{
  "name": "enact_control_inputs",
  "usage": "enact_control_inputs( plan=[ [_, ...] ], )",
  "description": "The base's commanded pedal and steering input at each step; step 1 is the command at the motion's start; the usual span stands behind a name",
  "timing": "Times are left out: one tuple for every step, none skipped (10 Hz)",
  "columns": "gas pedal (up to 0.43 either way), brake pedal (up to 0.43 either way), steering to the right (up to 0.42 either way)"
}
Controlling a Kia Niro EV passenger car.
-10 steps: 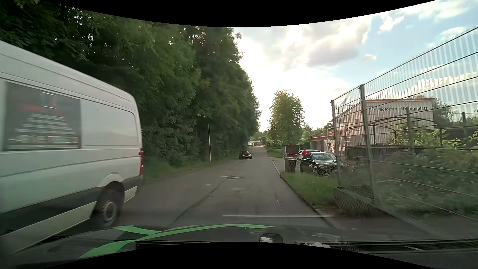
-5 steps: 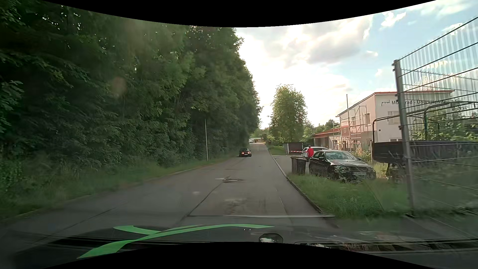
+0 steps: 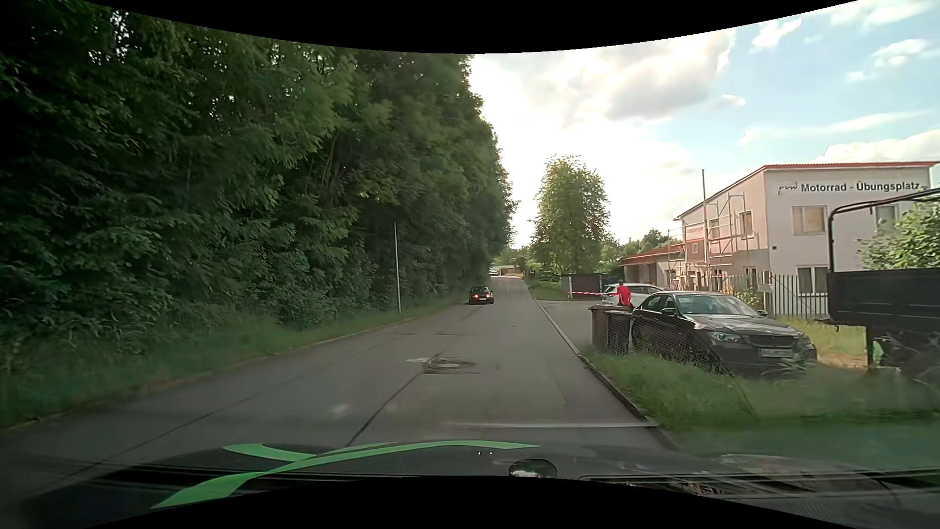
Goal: Follow the waypoints while adhering to traffic rules and regulations
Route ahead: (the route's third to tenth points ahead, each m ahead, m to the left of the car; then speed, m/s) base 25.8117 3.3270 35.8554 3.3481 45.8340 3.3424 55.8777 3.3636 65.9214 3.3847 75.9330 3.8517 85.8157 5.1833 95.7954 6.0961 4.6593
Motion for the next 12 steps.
enact_control_inputs(
  plan=[
    [0.079, 0.000, -0.004],
    [0.079, 0.000, -0.003],
    [0.079, 0.000, 0.001],
    [0.079, 0.000, 0.005],
    [0.079, 0.000, 0.007],
    [0.079, 0.000, 0.008],
    [0.079, 0.000, 0.008],
    [0.079, 0.000, 0.009],
    [0.079, 0.000, 0.010],
    [0.079, 0.000, 0.012],
    [0.079, 0.000, 0.014],
    [0.067, 0.000, 0.015]
  ],
)
